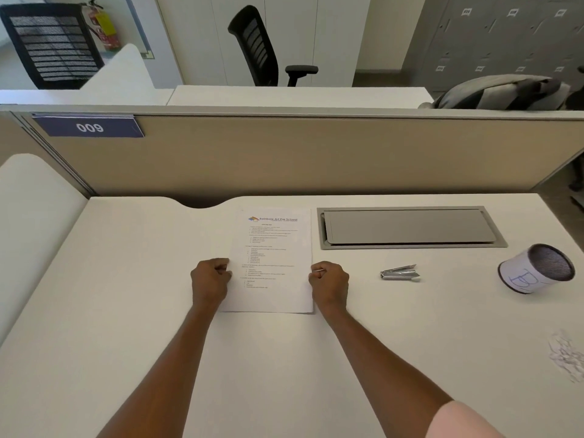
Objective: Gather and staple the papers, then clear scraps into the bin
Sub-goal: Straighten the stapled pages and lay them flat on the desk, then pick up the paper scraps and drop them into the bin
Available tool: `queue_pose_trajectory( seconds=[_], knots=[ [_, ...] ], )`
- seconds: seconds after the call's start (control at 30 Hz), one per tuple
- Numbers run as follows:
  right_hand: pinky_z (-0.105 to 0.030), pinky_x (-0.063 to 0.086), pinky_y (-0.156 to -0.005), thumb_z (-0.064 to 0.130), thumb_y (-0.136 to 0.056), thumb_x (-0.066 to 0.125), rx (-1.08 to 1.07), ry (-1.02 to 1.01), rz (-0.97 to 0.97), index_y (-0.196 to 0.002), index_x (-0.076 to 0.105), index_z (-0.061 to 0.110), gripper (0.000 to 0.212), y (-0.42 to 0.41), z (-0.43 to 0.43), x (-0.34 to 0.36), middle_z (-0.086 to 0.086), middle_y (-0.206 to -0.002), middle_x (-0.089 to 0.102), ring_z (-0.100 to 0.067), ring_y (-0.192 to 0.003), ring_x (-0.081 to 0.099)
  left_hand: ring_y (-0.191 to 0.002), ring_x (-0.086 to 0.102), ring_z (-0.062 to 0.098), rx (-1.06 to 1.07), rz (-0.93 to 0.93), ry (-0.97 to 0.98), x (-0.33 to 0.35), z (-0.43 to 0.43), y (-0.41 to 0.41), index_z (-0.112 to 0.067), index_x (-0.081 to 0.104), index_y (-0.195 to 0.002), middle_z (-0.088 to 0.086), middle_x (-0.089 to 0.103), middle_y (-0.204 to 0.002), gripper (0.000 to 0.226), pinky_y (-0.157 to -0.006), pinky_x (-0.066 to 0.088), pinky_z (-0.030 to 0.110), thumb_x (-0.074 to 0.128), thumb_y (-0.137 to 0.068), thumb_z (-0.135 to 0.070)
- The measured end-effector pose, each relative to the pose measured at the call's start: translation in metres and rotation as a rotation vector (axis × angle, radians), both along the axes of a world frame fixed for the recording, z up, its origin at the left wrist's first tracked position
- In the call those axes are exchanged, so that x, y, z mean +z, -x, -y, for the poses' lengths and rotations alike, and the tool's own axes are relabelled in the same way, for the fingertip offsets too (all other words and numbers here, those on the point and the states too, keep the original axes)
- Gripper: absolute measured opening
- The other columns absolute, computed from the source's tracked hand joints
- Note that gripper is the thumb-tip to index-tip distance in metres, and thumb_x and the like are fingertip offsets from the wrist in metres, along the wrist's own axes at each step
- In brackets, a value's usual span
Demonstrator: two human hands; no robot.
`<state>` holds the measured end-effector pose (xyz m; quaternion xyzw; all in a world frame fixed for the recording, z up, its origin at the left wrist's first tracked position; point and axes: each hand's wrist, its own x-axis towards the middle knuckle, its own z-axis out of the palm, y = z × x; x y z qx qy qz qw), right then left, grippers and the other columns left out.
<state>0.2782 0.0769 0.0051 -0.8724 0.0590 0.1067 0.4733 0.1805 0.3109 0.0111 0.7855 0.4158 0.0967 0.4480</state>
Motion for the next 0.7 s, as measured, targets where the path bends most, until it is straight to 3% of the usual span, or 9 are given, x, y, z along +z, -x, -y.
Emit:
queue_pose_trajectory(
  seconds=[0.23, 0.33, 0.43, 0.53, 0.7],
  knots=[
    [-0.026, 0.056, -0.079, -0.002, -0.084, 0.065, 0.003, 0.011, -0.006, -0.096, 0.079, 0.012, 0.023, -0.004, -0.003, 0.001, -0.007, -0.094, 0.080, -0.023, -0.087, 0.075, -0.092, 0.064, 0.027, -0.030, 0.003, -0.012, 0.000, -0.003, 0.000, -0.009, 0.079, -0.116, 0.008, 0.069, -0.092, 0.033, -0.092, 0.046, 0.029, 0.070, -0.090, 0.008],
    [-0.026, 0.054, -0.078, -0.002, -0.085, 0.065, 0.019, 0.021, -0.010, -0.097, 0.079, 0.011, 0.023, -0.002, -0.002, 0.001, -0.006, -0.095, 0.080, -0.022, -0.087, 0.073, -0.099, 0.069, 0.031, -0.032, -0.017, -0.036, 0.001, -0.003, 0.000, 0.003, 0.076, -0.123, 0.010, 0.072, -0.097, 0.033, -0.092, 0.047, 0.029, 0.070, -0.090, 0.008],
    [-0.023, 0.048, -0.076, -0.002, -0.085, 0.066, 0.056, 0.023, -0.022, -0.100, 0.076, 0.009, 0.021, -0.002, 0.001, 0.002, -0.006, -0.093, 0.077, -0.022, -0.085, 0.070, -0.104, 0.071, 0.035, -0.029, -0.040, -0.023, 0.004, -0.005, 0.000, 0.003, 0.075, -0.124, 0.016, 0.075, -0.107, 0.033, -0.088, 0.047, 0.030, 0.072, -0.091, 0.005],
    [-0.027, 0.051, -0.078, 0.002, -0.086, 0.069, 0.100, 0.016, -0.036, -0.104, 0.073, 0.008, 0.019, -0.006, 0.009, 0.006, -0.007, -0.089, 0.073, -0.025, -0.086, 0.069, -0.103, 0.070, 0.031, -0.052, -0.082, -0.061, 0.002, -0.008, 0.004, -0.001, 0.075, -0.122, 0.017, 0.076, -0.114, 0.032, -0.086, 0.050, 0.032, 0.076, -0.091, -0.002],
    [-0.037, 0.057, -0.085, 0.012, -0.092, 0.060, 0.142, 0.163, 0.010, -0.105, 0.071, 0.012, 0.017, 0.005, 0.031, 0.018, -0.007, -0.108, 0.074, -0.030, -0.100, 0.069, -0.115, 0.069, 0.036, -0.027, -0.127, -0.172, 0.011, 0.006, 0.022, -0.006, 0.071, -0.128, 0.014, 0.074, -0.125, 0.034, -0.095, 0.054, 0.045, 0.074, -0.094, -0.011]
  ],
)
